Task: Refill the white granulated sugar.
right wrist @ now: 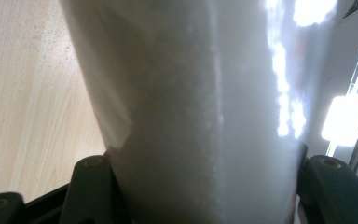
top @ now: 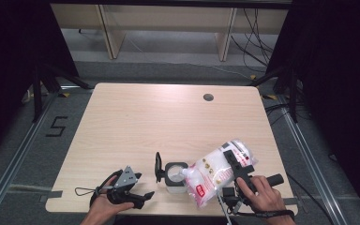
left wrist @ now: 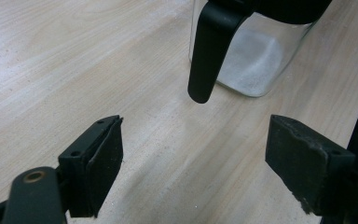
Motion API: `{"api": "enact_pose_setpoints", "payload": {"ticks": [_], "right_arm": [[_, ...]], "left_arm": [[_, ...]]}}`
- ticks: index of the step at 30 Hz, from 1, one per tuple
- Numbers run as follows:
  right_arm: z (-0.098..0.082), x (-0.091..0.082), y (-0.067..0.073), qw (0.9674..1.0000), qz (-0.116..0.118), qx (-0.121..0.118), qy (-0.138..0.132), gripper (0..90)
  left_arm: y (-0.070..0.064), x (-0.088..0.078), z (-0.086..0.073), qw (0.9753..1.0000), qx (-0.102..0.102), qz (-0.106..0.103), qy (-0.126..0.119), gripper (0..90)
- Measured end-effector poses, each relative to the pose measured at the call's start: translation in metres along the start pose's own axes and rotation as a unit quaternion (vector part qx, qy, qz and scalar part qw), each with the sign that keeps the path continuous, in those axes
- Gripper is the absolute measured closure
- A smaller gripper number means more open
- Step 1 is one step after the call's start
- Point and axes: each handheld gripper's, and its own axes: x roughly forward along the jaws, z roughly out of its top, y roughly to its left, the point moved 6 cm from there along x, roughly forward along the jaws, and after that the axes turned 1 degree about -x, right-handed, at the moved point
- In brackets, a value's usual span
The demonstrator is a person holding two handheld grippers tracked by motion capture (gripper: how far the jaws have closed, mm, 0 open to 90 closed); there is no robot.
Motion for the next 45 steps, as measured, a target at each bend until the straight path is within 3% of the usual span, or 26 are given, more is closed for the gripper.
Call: {"api": "enact_pose_setpoints", "payload": {"ticks": [3,4,7,9,12,15,16,17,20,23,28,30,32,40,42,43,44,45], "right_arm": [[-0.0005,-0.0002,0.0008,1.0,0.001,0.0,0.002,43.1],[-0.0006,0.0004,0.0002,1.0,0.001,0.001,-0.002,43.1],[-0.0012,0.0,0.0015,1.0,0.003,0.007,0.002,43.1],[-0.0013,-0.0001,0.0015,0.9999,0.0,0.011,0.0,43.1],[-0.0008,0.0001,0.0001,1.0,0.001,0.0,-0.001,43.1],[-0.0024,-0.0006,0.0045,0.9996,0.002,0.028,0.005,43.1],[-0.0024,-0.0006,0.0045,0.9996,0.002,0.028,0.005,43.1],[-0.0019,-0.0003,0.0021,1.0,0.0,0.009,0.001,43.1],[-0.0023,-0.0008,0.0044,0.9996,0.002,0.027,0.004,43.2],[-0.0005,-0.0001,0.0001,1.0,-0.003,0.003,-0.008,43.1],[0.0001,0.0002,-0.0014,0.9999,-0.008,-0.001,-0.011,43.2],[-0.0001,0.0007,-0.0002,0.9999,-0.004,0.0,-0.01,43.2],[-0.0013,-0.0003,0.004,0.9998,0.002,0.02,-0.002,43.1],[0.0001,0.001,0.0032,0.9999,0.001,0.011,-0.009,43.2],[-0.0001,0.0008,0.004,0.9998,0.001,0.016,-0.007,43.1],[-0.0007,-0.0003,0.0073,0.9993,0.005,0.037,-0.003,43.1],[-0.0007,-0.0003,0.0073,0.9993,0.005,0.037,-0.003,43.1],[0.0,0.0004,0.0047,0.9997,0.002,0.021,-0.008,43.1]], "left_arm": [[-0.0014,0.0005,0.0008,1.0,-0.005,-0.004,-0.007,18.6],[0.0011,-0.0006,0.0,1.0,0.007,0.002,0.001,18.6],[0.0015,-0.0008,0.0,0.9999,0.01,0.001,0.003,18.6],[0.0009,-0.0004,0.0004,1.0,0.005,0.002,-0.002,18.6],[-0.0002,0.0001,0.0009,1.0,-0.002,0.0,-0.009,18.6],[0.0,-0.0004,0.0006,1.0,-0.005,0.001,-0.007,18.6],[-0.0004,-0.0003,0.0006,0.9999,-0.007,0.0,-0.008,18.6],[-0.0004,-0.0004,0.0006,0.9999,-0.007,-0.001,-0.008,18.6],[-0.0004,-0.0005,0.0006,0.9999,-0.007,0.0,-0.008,18.6],[0.0003,-0.0008,0.0009,1.0,-0.001,0.0,-0.008,18.6],[0.0,-0.0012,0.0008,1.0,-0.001,0.0,-0.006,18.6],[0.0,-0.0009,0.0009,1.0,-0.003,0.0,-0.008,18.6],[-0.0001,-0.0013,0.0008,1.0,-0.003,-0.001,-0.006,18.6],[0.0001,-0.0012,0.0009,1.0,-0.002,-0.001,-0.006,18.6],[0.0,-0.0013,0.0008,1.0,-0.003,-0.001,-0.006,18.6],[0.0002,-0.0013,0.001,1.0,-0.002,-0.002,-0.007,18.6],[0.0002,-0.0013,0.001,1.0,-0.002,-0.002,-0.007,18.6],[0.0002,-0.0013,0.001,1.0,-0.002,-0.001,-0.006,18.6]]}}
